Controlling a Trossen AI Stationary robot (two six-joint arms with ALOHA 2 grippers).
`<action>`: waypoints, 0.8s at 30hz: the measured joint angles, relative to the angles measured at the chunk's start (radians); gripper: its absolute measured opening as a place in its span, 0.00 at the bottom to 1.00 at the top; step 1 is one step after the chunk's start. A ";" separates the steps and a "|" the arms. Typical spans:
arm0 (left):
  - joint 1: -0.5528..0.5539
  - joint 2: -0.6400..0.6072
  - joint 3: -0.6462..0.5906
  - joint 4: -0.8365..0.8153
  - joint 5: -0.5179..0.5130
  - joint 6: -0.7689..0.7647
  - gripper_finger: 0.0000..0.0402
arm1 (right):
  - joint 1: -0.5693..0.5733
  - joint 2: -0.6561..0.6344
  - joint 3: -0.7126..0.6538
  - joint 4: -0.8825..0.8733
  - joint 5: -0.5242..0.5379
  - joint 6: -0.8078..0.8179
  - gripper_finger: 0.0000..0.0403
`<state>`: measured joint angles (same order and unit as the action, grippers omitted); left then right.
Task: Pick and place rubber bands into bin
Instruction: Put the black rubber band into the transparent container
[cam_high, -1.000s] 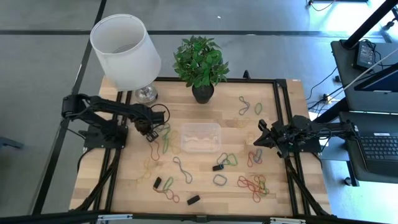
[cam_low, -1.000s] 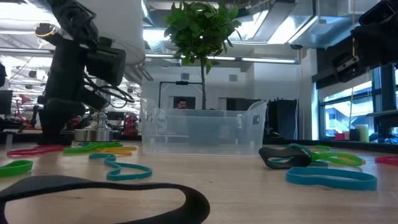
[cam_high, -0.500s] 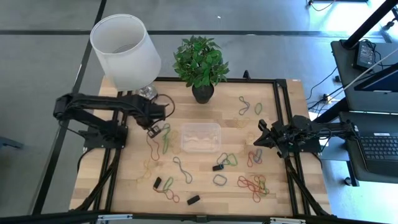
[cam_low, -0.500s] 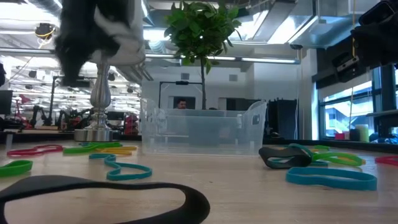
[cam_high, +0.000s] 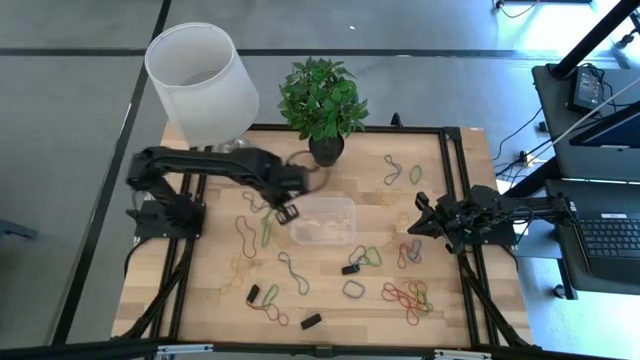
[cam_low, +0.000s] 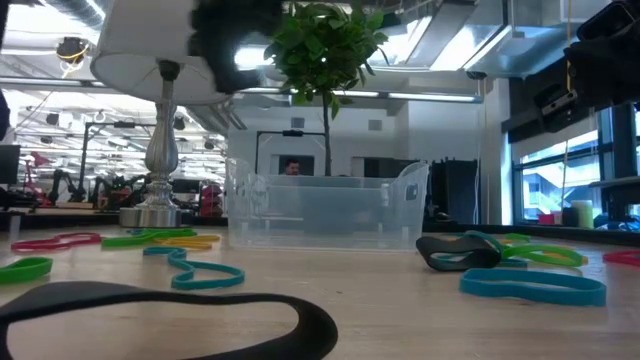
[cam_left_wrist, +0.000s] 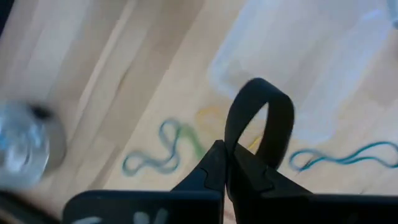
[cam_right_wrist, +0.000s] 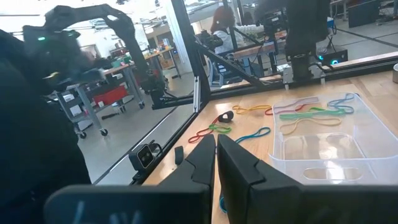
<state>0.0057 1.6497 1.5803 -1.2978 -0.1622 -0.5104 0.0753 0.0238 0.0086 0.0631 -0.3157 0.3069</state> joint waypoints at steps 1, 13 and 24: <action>-0.010 0.040 0.042 0.001 0.000 0.022 0.01 | 0.000 0.000 0.000 0.000 0.000 0.000 0.06; -0.074 0.462 0.404 0.007 0.041 0.210 0.01 | 0.000 0.000 0.000 0.000 0.000 0.000 0.06; -0.041 0.657 0.418 0.047 0.081 0.200 0.01 | 0.000 0.000 0.000 0.000 0.000 0.000 0.06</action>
<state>-0.0353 2.3067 1.9984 -1.2504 -0.0816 -0.3107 0.0752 0.0238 0.0083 0.0628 -0.3157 0.3066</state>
